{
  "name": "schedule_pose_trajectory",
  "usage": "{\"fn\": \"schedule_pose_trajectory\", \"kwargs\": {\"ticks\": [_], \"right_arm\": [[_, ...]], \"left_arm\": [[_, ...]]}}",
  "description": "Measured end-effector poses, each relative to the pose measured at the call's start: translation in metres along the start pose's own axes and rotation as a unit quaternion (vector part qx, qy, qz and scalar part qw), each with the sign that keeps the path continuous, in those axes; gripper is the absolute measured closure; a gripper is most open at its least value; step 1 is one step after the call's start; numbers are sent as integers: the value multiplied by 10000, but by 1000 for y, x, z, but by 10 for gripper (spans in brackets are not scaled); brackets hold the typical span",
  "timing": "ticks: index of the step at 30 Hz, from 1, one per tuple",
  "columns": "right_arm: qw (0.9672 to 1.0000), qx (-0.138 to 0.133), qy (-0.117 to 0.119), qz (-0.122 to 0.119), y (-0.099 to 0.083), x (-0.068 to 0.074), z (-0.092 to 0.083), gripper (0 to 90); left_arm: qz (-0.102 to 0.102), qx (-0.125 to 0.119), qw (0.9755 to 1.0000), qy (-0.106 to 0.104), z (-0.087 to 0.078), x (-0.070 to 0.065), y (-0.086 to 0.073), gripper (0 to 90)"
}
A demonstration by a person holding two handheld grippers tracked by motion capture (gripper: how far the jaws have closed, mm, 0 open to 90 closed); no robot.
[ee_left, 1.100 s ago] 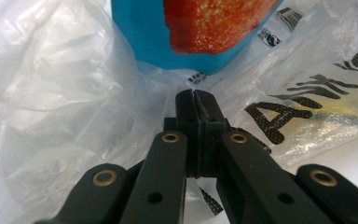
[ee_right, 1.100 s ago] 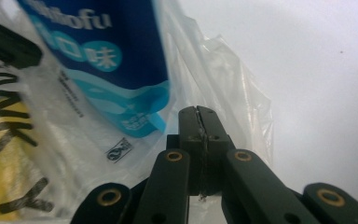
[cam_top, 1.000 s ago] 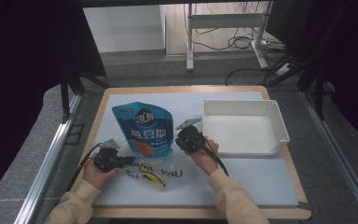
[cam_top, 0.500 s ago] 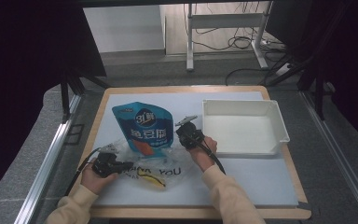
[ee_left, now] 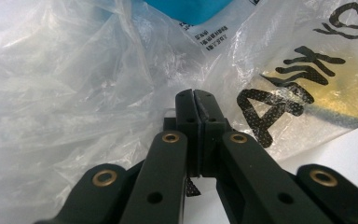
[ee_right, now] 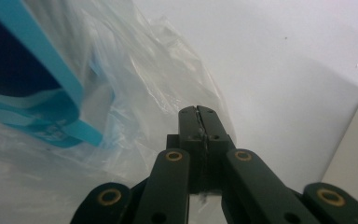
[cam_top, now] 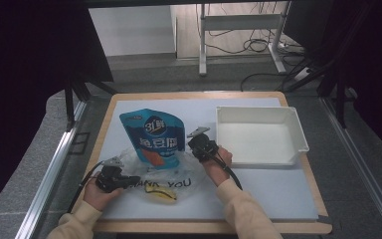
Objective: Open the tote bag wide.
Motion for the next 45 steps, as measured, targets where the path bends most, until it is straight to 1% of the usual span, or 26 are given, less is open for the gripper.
{"fn": "schedule_pose_trajectory", "kwargs": {"ticks": [3,6,9,11,13,15,17,18,20,21,22,24,25,26,29,31,35,37,39,41,42,45], "right_arm": [[9996,-203,162,71,5,1,-13,888],[9985,-391,364,111,12,2,-28,888],[9970,-481,584,136,16,7,-39,888],[9959,-450,774,143,15,12,-45,888],[9946,-345,973,116,7,18,-49,888],[9941,-243,1056,77,-5,21,-53,888],[9937,-149,1109,58,-19,21,-57,888],[9937,-119,1112,46,-26,20,-59,888],[9940,7,1094,42,-41,16,-61,888],[9945,50,1049,29,-48,12,-61,888],[9947,125,1017,59,-54,9,-60,888],[9951,190,968,114,-64,0,-56,888],[9949,233,965,172,-68,-2,-54,888],[9948,259,964,209,-71,-4,-52,888],[9943,272,1000,236,-75,-6,-48,888],[9939,238,1046,240,-74,-3,-48,888],[9929,-51,1167,215,-61,1,-59,888],[9918,-225,1240,216,-54,3,-66,888],[9908,-380,1284,210,-47,4,-73,888],[9888,-557,1367,204,-41,4,-79,888],[9882,-616,1389,215,-38,5,-81,888],[9852,-811,1491,220,-30,5,-91,887]], "left_arm": [[-5,-4,10000,2,0,0,0,900],[5,-14,10000,19,0,1,1,900],[-6,-47,10000,53,-1,1,3,900],[-1,-48,10000,64,-1,1,3,900],[2,-43,10000,80,-2,1,2,900],[30,-29,10000,80,-3,1,2,900],[19,-35,10000,77,-3,1,2,900],[-15,-52,10000,67,-3,0,2,900],[-23,-47,10000,53,-3,0,1,900],[-32,-44,10000,47,-3,0,1,900],[-14,-22,10000,33,-3,0,0,900],[-43,-18,10000,22,-3,-1,-1,900],[-74,-29,10000,25,-3,-2,-1,900],[-51,-6,10000,19,-4,-2,-2,900],[-107,-42,9999,15,-5,-3,-3,900],[-118,-97,9999,22,-6,-3,-3,899],[-141,-448,9989,85,-17,-3,8,898],[-108,-649,9977,134,-24,-3,15,897],[-68,-809,9964,231,-30,-4,21,895],[-32,-931,9953,279,-35,-5,24,889],[-5,-1028,9941,337,-39,-6,27,885],[44,-1203,9919,403,-48,-10,30,850]]}}
Point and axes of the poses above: each handheld gripper's, and its own axes: z roughly forward along the jaws, y roughly out of its top, x roughly to its left, the point moved 10 cm from there along z, roughly forward along the jaws, and after that the axes turned 15 degrees about z, right-handed, at the moved point
